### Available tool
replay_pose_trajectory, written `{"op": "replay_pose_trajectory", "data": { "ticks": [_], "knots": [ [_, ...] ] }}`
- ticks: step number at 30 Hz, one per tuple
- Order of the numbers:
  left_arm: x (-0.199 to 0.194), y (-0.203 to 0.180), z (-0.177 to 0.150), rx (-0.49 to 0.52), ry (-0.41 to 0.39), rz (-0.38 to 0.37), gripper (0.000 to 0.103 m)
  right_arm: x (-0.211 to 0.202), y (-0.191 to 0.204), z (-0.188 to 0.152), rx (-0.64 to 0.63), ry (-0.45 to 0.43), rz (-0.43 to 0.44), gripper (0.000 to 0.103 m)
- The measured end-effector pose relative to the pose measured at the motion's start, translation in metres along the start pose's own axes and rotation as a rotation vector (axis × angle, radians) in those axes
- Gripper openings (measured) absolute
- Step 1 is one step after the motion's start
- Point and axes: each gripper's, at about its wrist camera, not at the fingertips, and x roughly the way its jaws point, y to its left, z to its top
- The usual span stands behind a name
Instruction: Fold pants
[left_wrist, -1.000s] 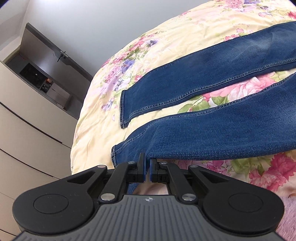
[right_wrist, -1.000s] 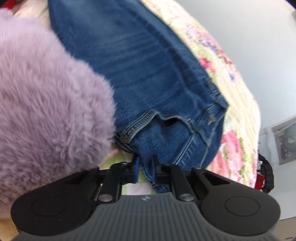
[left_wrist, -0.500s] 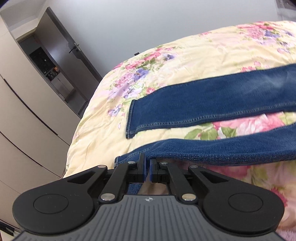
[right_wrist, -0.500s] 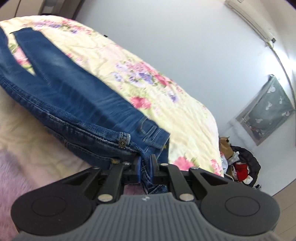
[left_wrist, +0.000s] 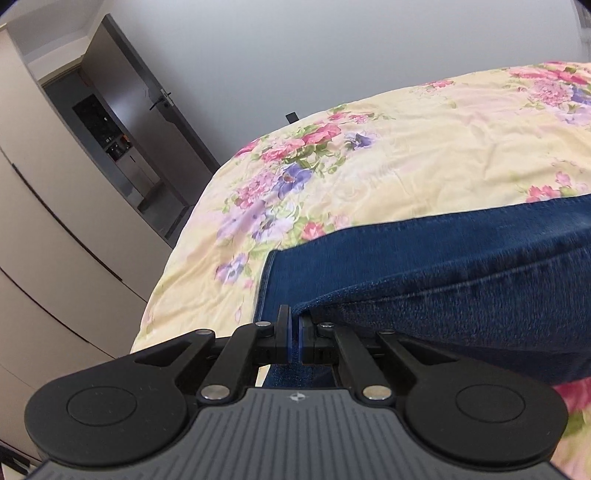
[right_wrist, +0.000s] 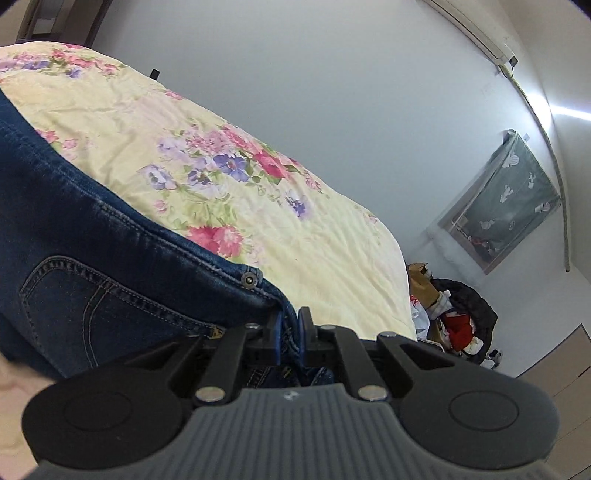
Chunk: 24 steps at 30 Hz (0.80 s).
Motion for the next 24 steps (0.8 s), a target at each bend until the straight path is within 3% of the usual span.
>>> {"op": "replay_pose_trajectory", "data": {
  "ticks": [7, 14, 21, 24],
  "knots": [
    [0.067, -0.047, 0.043, 0.09, 0.046, 0.035, 0.003, 0.096, 0.014, 0.025, -0.003, 0.079, -0.022, 0.001],
    [0.133, -0.099, 0.058, 0.217, 0.119, 0.06, 0.003, 0.173, 0.037, 0.017, -0.042, 0.211, 0.003, 0.001],
    [0.164, -0.117, 0.05, 0.242, 0.158, 0.06, 0.003, 0.213, 0.052, 0.009, -0.056, 0.275, 0.018, 0.001],
    [0.158, -0.112, 0.052, 0.208, 0.123, 0.075, 0.003, 0.211, 0.054, 0.012, -0.045, 0.251, -0.012, 0.001]
  ]
}}
